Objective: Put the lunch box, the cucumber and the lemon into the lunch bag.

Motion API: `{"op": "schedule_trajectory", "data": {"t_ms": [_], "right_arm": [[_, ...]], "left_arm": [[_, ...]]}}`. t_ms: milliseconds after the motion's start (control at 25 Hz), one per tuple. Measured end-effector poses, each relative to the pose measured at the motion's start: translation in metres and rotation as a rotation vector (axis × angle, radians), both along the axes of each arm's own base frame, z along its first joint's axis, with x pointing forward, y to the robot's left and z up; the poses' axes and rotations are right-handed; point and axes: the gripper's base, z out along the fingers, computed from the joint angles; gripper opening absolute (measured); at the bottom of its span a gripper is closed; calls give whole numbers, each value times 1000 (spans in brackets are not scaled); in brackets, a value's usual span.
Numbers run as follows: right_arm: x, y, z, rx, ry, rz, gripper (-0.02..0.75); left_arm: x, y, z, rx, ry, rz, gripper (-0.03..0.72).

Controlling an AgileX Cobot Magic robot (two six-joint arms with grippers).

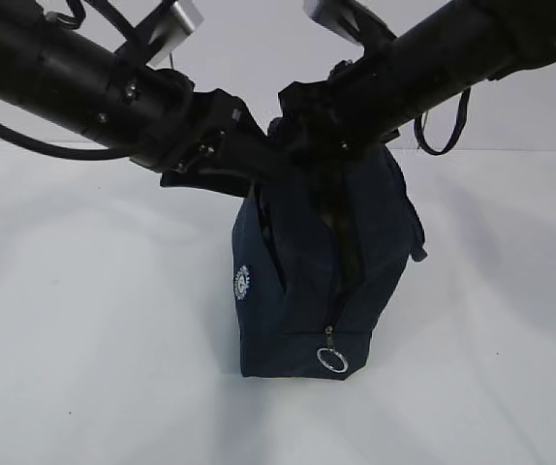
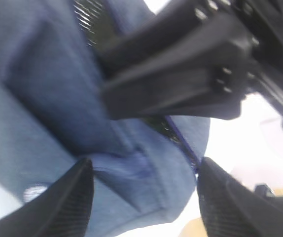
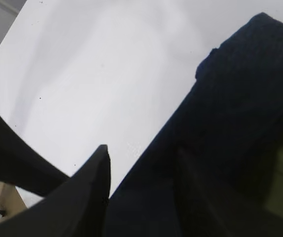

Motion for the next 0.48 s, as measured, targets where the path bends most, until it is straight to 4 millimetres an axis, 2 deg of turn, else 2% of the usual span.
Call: {"op": "schedule_trajectory", "data": {"t_ms": [160, 480], "right_arm": [[3, 2, -9, 12, 35, -1, 345], [4, 3, -12, 16, 43, -1, 345]], "left_arm": [[-1, -7, -7, 9, 15, -14, 467], [4, -2, -14, 89, 10, 37, 467]]}}
